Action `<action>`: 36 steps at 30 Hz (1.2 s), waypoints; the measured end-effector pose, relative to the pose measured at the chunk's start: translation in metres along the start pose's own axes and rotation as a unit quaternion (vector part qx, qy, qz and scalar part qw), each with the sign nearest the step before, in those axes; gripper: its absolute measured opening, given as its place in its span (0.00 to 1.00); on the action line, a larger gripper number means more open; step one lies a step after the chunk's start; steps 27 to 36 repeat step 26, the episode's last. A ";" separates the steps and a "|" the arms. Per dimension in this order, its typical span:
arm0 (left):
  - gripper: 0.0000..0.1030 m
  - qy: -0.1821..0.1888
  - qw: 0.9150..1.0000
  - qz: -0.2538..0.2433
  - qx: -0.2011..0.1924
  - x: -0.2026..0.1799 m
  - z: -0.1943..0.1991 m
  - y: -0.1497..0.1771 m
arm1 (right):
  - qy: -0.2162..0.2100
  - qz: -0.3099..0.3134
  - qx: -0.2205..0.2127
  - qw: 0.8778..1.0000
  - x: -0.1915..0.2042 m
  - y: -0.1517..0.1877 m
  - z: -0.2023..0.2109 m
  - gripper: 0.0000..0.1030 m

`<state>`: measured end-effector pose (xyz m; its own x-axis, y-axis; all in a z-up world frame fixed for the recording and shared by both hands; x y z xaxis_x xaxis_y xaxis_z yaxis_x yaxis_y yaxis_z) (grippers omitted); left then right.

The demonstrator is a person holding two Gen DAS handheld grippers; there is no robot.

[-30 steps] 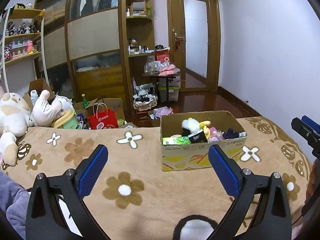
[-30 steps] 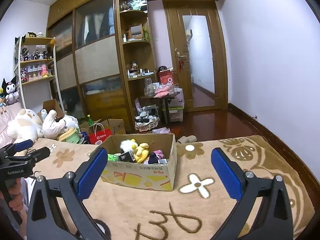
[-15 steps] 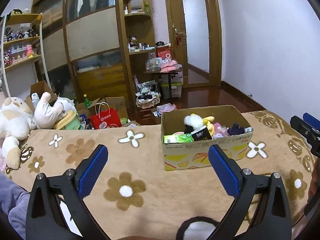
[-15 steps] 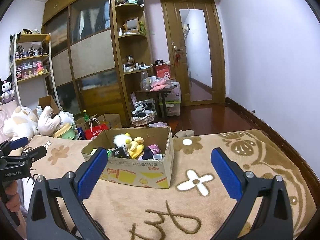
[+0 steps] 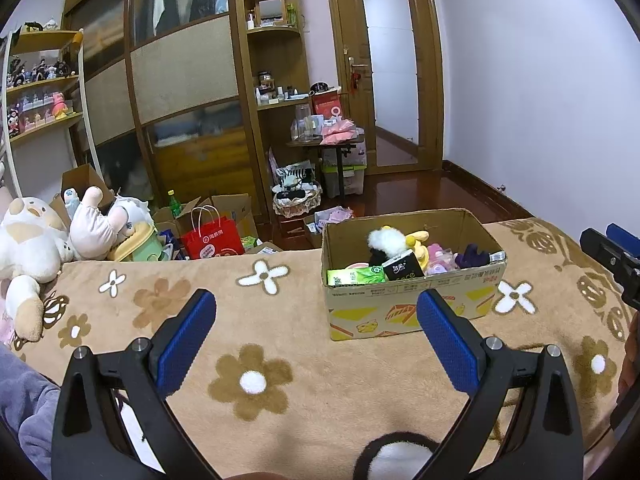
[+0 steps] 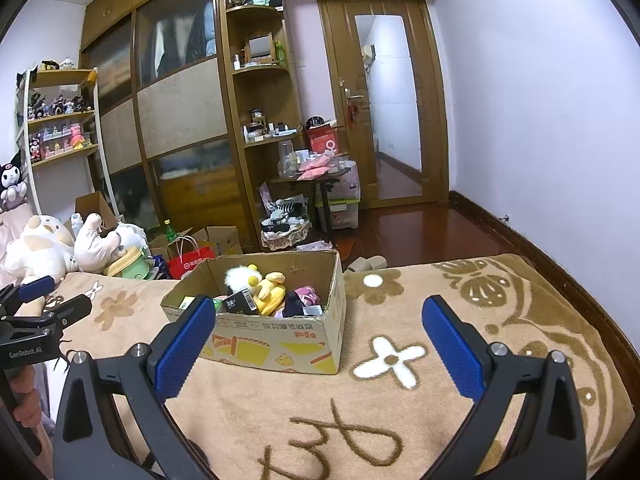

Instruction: Organize soft objects

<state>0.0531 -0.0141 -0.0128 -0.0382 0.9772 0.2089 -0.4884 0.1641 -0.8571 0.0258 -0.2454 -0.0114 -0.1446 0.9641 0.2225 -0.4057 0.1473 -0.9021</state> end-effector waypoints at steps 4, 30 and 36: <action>0.97 -0.003 1.000 0.000 -0.003 0.003 0.002 -0.001 | 0.002 0.000 0.000 1.000 0.000 0.001 0.000 1.00; 0.97 0.001 1.000 -0.002 -0.001 0.006 0.000 0.003 | 0.011 -0.004 0.002 1.000 0.003 0.003 0.003 1.00; 0.97 0.001 1.000 -0.002 -0.001 0.006 0.000 0.003 | 0.011 -0.004 0.002 1.000 0.003 0.003 0.003 1.00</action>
Point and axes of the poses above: each gripper's, at about its wrist camera, not at the fingertips, and z roughly against the way its jaws point, x to its left, y to its underside, the point moved 5 cm from there along -z, roughly the way its jaws point, and after that the axes turned 14 degrees about -y, right-handed, at the moved point
